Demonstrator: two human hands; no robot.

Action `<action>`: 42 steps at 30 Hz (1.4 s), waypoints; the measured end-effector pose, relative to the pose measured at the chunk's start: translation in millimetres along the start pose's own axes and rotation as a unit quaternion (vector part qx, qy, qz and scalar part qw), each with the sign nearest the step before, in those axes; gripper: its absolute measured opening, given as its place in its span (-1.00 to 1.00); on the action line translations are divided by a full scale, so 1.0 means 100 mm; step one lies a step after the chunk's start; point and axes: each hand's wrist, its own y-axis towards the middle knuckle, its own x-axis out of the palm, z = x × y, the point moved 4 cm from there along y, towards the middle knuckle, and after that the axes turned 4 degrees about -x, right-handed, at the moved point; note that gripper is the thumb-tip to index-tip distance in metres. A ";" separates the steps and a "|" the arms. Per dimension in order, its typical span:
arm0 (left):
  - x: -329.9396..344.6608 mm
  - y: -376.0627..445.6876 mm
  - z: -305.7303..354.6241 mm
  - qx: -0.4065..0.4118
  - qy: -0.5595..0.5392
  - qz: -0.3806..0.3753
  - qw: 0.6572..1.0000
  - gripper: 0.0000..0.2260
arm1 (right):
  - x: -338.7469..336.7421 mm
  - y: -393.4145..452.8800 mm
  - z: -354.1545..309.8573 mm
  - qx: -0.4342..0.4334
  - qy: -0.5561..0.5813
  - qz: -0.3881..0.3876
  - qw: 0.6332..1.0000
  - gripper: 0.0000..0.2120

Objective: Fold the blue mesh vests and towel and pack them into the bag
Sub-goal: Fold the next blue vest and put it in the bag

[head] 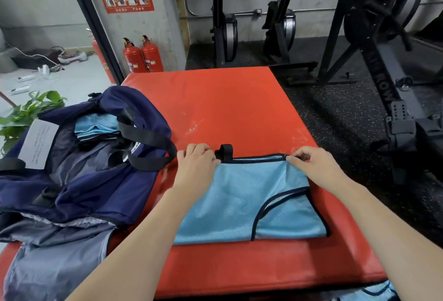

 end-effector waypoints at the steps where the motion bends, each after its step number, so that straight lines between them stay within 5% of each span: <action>1: 0.00 0.01 -0.02 -0.004 0.000 0.012 1.000 -0.78 | 0.01 0.01 0.01 0.000 -0.012 0.002 1.000 -0.84; 8: -0.09 -0.10 0.14 -0.070 -0.034 -0.006 0.997 -0.86 | 0.12 0.04 -0.18 -0.108 -0.151 0.026 0.982 -0.82; 12: -0.12 -0.21 0.25 -0.100 -0.023 -0.053 0.993 -0.81 | 0.38 0.06 -0.31 -0.166 -0.177 -0.099 0.965 -0.69; 21: 0.02 -0.19 0.24 -0.113 -0.031 -0.071 0.991 -0.67 | 0.40 0.10 -0.31 -0.137 -0.249 -0.074 0.956 -0.71; 29: 0.23 -0.04 0.57 -0.080 -0.045 -0.152 0.984 -0.41 | 0.12 -0.12 -0.21 -0.081 -0.209 -0.119 0.967 -0.79; 35: 0.30 -0.07 1.01 0.019 -0.017 -0.237 0.971 -0.41 | 0.05 -0.61 -0.30 -0.019 -0.086 -0.270 0.959 -0.69; 42: -0.11 -0.47 0.96 0.052 -0.054 -0.206 0.976 -0.50 | -0.09 -0.97 -0.46 -0.090 -0.145 -0.204 0.964 -0.76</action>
